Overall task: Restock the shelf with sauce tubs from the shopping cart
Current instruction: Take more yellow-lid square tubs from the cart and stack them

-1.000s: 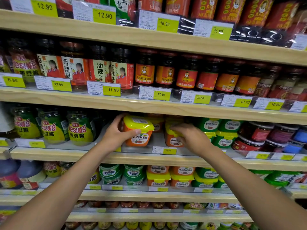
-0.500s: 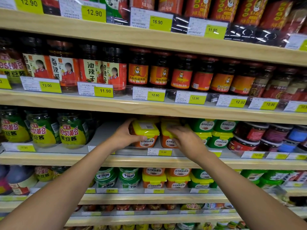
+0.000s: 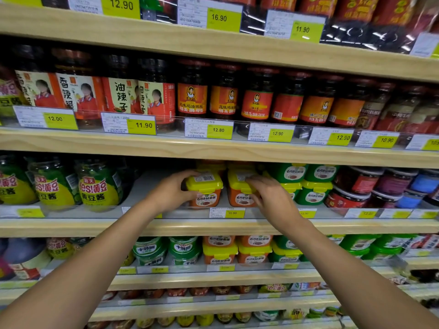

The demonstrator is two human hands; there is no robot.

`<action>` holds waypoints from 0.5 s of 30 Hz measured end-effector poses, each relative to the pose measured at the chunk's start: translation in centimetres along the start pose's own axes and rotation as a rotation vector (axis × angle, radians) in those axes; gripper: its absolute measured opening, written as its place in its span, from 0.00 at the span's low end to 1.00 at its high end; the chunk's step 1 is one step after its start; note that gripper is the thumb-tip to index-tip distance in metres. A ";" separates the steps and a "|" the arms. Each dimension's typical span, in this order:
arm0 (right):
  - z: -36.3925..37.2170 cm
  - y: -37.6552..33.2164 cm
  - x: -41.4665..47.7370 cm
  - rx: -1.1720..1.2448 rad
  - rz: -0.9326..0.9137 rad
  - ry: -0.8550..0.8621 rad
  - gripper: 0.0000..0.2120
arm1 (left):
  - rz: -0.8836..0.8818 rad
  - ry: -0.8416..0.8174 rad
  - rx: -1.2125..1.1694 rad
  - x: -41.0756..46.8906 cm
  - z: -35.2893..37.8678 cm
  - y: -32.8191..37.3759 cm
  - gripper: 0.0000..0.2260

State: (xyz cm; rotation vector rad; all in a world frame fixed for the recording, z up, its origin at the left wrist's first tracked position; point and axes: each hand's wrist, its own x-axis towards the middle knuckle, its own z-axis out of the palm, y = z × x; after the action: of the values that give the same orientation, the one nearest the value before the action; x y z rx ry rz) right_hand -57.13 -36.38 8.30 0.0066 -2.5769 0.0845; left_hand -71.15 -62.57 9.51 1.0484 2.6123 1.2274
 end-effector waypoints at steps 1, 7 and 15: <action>-0.1 0.0 0.1 0.000 0.010 -0.005 0.22 | 0.006 -0.006 0.011 0.1 0.0 0.0 0.25; -0.6 -0.1 -0.1 -0.049 0.004 -0.016 0.21 | 0.038 -0.046 -0.025 0.1 -0.2 -0.9 0.23; -0.4 0.0 0.7 -0.020 -0.009 -0.050 0.29 | 0.085 -0.138 -0.093 -0.1 -0.4 -1.7 0.22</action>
State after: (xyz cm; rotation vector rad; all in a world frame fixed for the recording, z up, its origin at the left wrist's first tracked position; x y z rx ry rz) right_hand -57.48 -36.39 8.97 0.0134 -2.6274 0.0553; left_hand -72.12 -63.66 8.50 1.1920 2.4078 1.2320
